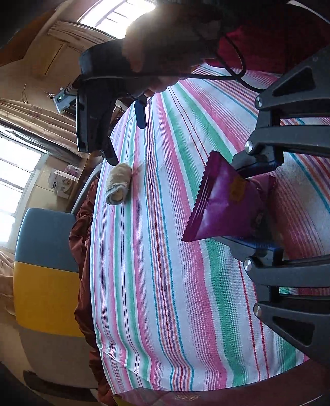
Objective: Organize objects
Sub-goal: 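Grasp beige knitted roll with right tool while left tool holds purple packet, then carry purple packet into gold tray and open left tool while right tool holds beige roll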
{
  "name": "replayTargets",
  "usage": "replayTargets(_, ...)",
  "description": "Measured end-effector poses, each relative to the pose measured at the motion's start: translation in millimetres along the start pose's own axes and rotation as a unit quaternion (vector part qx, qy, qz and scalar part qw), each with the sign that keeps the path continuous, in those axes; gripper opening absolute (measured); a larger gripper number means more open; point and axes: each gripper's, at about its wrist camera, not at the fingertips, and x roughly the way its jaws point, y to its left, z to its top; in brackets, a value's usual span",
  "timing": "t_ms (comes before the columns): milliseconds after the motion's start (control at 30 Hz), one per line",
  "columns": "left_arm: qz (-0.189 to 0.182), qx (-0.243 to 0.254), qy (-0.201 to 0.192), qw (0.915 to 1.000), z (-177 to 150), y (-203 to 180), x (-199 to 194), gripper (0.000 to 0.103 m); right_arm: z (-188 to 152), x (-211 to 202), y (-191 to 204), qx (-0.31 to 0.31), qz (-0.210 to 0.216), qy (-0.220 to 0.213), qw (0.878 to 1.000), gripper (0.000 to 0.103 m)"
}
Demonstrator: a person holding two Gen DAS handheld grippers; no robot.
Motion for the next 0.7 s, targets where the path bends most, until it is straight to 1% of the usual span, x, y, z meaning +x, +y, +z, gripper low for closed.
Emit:
replayTargets(67, -0.005, -0.003, -0.002, 1.0, 0, 1, -1, 0.04, 6, 5, 10, -0.022, -0.013, 0.005, 1.0, 0.094)
replayTargets(133, -0.014, -0.011, -0.003, 0.9998, -1, 5, -2, 0.04, 17, 9, 22, -0.048, -0.025, -0.005, 0.999, 0.094)
replayTargets(200, -0.019, -0.015, -0.004, 0.9997, -1, 6, -2, 0.04, 31, 18, 35, -0.074, -0.036, -0.008, 0.997, 0.1)
replayTargets(267, -0.025, -0.019, -0.005, 0.9995, 0, 8, -2, 0.04, 43, 33, 46, -0.098, -0.042, 0.008, 0.994, 0.1)
replayTargets(333, -0.028, -0.022, -0.005, 0.9994, -1, 9, -2, 0.041, 53, 47, 58, -0.119, -0.055, 0.012, 0.991, 0.1)
replayTargets(400, -0.03, -0.023, -0.005, 0.9993, -1, 10, -2, 0.041, 60, 61, 67, -0.137, -0.071, 0.019, 0.988, 0.102)
replayTargets(467, -0.034, -0.026, -0.006, 0.9991, -2, 11, -1, 0.041, 63, 76, 69, -0.144, -0.072, 0.047, 0.986, 0.102)
replayTargets(500, -0.035, -0.027, -0.006, 0.999, -2, 11, -1, 0.041, 62, 82, 70, -0.149, -0.079, 0.052, 0.984, 0.097)
replayTargets(567, -0.035, -0.027, -0.006, 0.999, -1, 11, -1, 0.041, 55, 86, 68, -0.149, -0.084, 0.059, 0.983, 0.073)
replayTargets(633, -0.036, -0.027, -0.006, 0.999, -1, 11, 0, 0.042, 46, 79, 68, -0.155, -0.079, 0.056, 0.983, 0.072)
replayTargets(700, -0.034, -0.026, -0.007, 0.9991, -1, 11, 0, 0.042, 29, 68, 72, -0.178, -0.064, 0.062, 0.98, 0.071)
